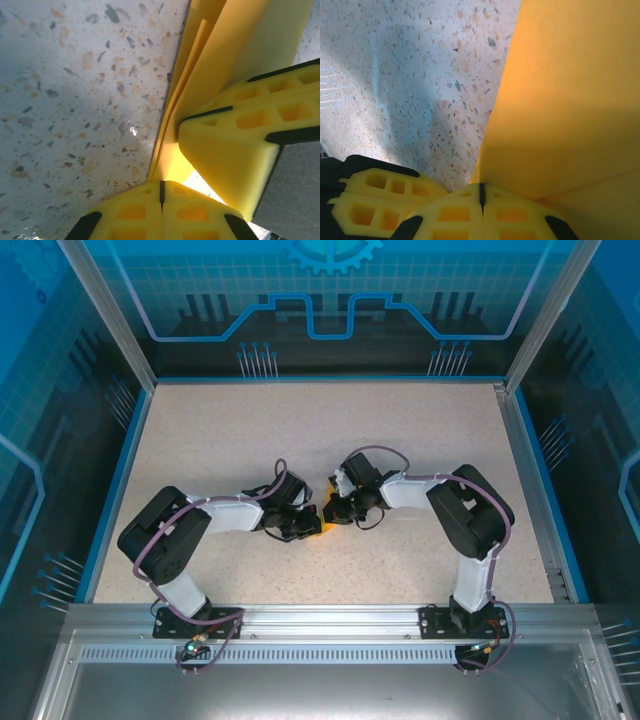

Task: Fold a paper plane with a square sheet of paper (pick it up from the middle)
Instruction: Fourth fold the wing at the center of the table.

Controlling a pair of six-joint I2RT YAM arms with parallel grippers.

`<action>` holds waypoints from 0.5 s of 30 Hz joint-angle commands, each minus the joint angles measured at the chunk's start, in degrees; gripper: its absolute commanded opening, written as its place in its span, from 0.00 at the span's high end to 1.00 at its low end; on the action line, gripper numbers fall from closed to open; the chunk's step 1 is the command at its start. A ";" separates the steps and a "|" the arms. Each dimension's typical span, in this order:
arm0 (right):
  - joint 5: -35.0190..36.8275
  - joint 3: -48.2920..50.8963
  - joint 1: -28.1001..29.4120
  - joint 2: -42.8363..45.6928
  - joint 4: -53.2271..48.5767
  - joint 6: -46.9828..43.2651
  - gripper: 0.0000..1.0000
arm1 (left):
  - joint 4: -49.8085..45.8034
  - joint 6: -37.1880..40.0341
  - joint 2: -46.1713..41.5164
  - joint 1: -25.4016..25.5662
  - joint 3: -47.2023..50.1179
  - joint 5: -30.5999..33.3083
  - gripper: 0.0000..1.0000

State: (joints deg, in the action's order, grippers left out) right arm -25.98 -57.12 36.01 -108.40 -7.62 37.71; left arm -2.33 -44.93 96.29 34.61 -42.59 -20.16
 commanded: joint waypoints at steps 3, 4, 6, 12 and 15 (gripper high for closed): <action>1.82 -1.33 -1.12 -3.04 -2.79 -1.48 0.99 | -6.28 0.80 1.71 -0.19 1.11 2.50 1.00; 2.32 -1.68 -1.87 -3.37 -3.08 -1.80 0.99 | -6.76 0.76 1.64 -0.23 1.17 2.50 1.00; 3.21 -2.26 -3.47 -3.91 -3.28 -2.44 0.99 | -7.70 0.64 1.62 -0.24 1.38 2.50 1.00; 3.65 -4.46 -9.06 -5.74 -3.42 -4.47 0.99 | -8.50 0.54 1.95 -0.19 2.33 2.41 1.00; 3.40 -5.51 -11.96 -6.60 -3.11 -4.75 0.99 | -8.35 0.43 2.28 -0.23 2.51 1.98 1.00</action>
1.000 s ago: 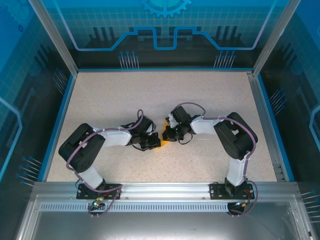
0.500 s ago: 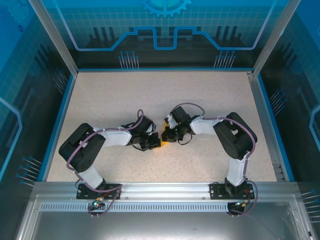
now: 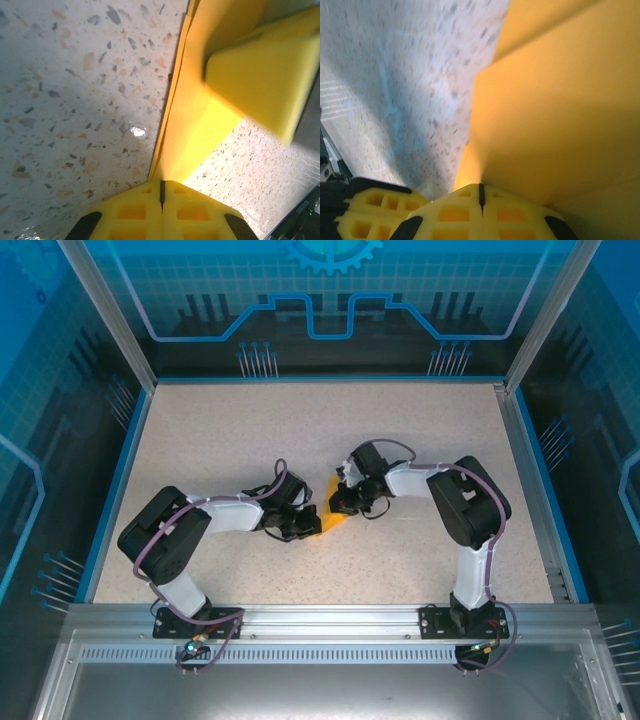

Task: Fold a paper plane with a square sheet of paper (pick it up from the middle)
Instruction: Fourth fold the wing at the center of the table.

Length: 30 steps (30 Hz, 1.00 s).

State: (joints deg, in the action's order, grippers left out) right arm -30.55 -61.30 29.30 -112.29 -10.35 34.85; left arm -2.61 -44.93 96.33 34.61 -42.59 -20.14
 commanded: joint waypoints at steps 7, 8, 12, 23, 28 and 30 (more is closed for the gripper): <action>8.86 -5.41 -9.80 -4.82 -1.12 -2.59 0.99 | -7.82 0.63 2.63 -0.23 2.54 1.43 1.00; 9.10 -5.84 -10.45 -5.08 -1.09 -2.59 0.99 | -7.72 0.63 2.58 -0.24 2.51 1.42 1.00; 8.91 -7.94 -13.77 -6.46 -0.81 -2.04 0.99 | -7.59 0.70 2.54 -0.21 2.60 1.26 1.00; 7.92 -8.74 -14.54 2.52 -1.71 -1.87 0.99 | -7.61 1.04 2.54 -0.24 1.23 0.81 1.00; 8.16 -2.49 -8.92 10.40 -0.77 -0.98 0.98 | -7.10 1.02 2.65 -0.18 0.98 0.63 1.00; 7.79 -1.00 -5.92 11.03 -0.58 -0.08 0.98 | -7.13 1.11 2.72 -0.16 0.84 0.60 1.00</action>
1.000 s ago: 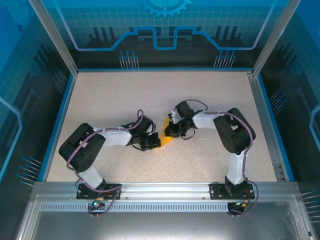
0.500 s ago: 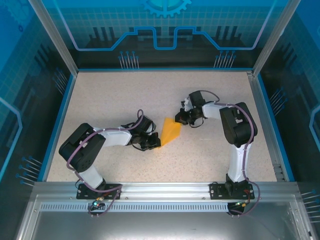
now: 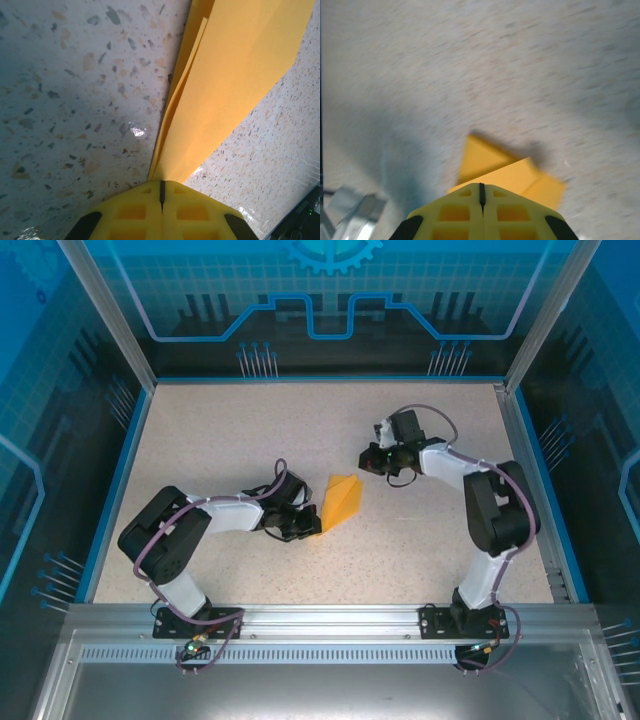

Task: Fold a paper plane with a square sheet of paper (pick it up from the middle)
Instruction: Fourth fold the wing at the center of the table.

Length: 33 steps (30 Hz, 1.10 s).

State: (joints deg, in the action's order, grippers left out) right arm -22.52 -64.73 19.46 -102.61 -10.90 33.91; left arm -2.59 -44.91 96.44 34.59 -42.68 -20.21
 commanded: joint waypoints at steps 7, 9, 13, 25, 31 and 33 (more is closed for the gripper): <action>-3.99 5.84 11.80 -3.08 3.74 4.96 0.99 | -7.12 1.33 2.43 -0.14 0.78 0.61 1.00; -4.87 5.93 12.76 -4.80 4.21 5.35 0.99 | -7.08 1.37 2.35 -0.22 0.76 0.61 1.00; -4.02 6.42 13.14 -6.96 4.01 5.73 0.99 | -7.08 1.57 2.26 -0.21 0.86 0.70 1.00; 2.47 4.66 12.01 -12.29 -2.87 7.98 0.99 | -8.40 4.08 0.53 -0.17 1.43 -2.00 1.00; 3.29 4.30 11.63 -13.43 -3.87 8.75 0.99 | -10.72 5.92 -0.20 -0.11 1.94 -3.34 1.00; 3.44 4.21 11.65 -13.58 -4.04 8.81 0.99 | -11.15 6.00 -0.29 -0.08 1.99 -3.30 1.00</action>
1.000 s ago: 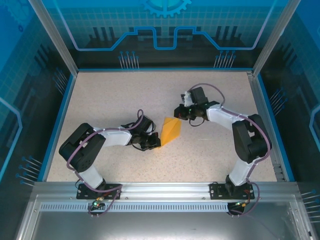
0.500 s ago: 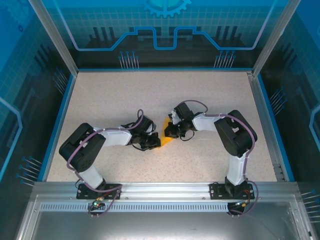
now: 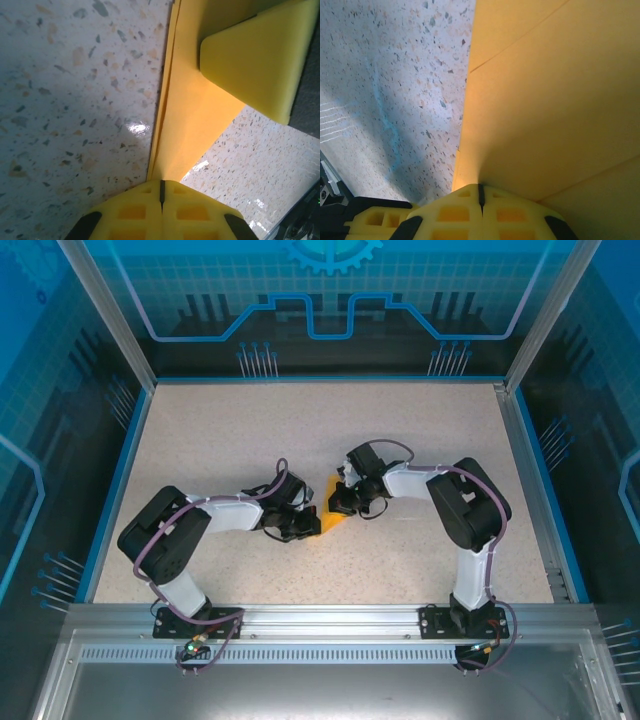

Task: Fold a paper plane with a square sheet of paper (pick it up from the middle)
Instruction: Fourth fold the wing at the center of the table.

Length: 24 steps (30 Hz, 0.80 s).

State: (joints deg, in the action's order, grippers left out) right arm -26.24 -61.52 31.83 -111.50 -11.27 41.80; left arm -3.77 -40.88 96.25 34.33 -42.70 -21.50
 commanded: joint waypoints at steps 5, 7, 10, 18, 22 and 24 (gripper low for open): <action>7.34 0.56 -0.72 -5.19 -4.44 0.83 0.99 | -10.86 2.61 -0.80 0.21 1.70 -1.95 1.00; 7.19 0.44 -0.72 -5.22 -4.55 0.73 0.99 | -11.69 3.31 -0.89 0.22 1.20 -2.06 1.00; 7.13 0.21 -0.74 -5.16 -4.78 0.65 0.99 | -13.28 4.34 -1.52 0.25 0.61 -1.59 1.00; 4.48 -1.86 -0.74 -1.03 -3.81 0.26 0.94 | -14.77 4.58 -5.08 -0.45 -4.01 1.85 1.00; 4.33 -3.46 -0.80 3.59 -3.09 0.86 0.82 | -13.69 2.91 -7.37 -3.01 -5.78 3.80 0.87; 5.55 -3.54 -0.96 6.08 -3.06 1.64 0.75 | -12.45 1.84 -8.37 -4.82 -5.56 4.25 0.77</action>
State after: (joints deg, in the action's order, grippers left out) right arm -23.70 -63.37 31.77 -109.86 -13.30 42.83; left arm -15.99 -37.63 90.41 31.77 -46.74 -19.33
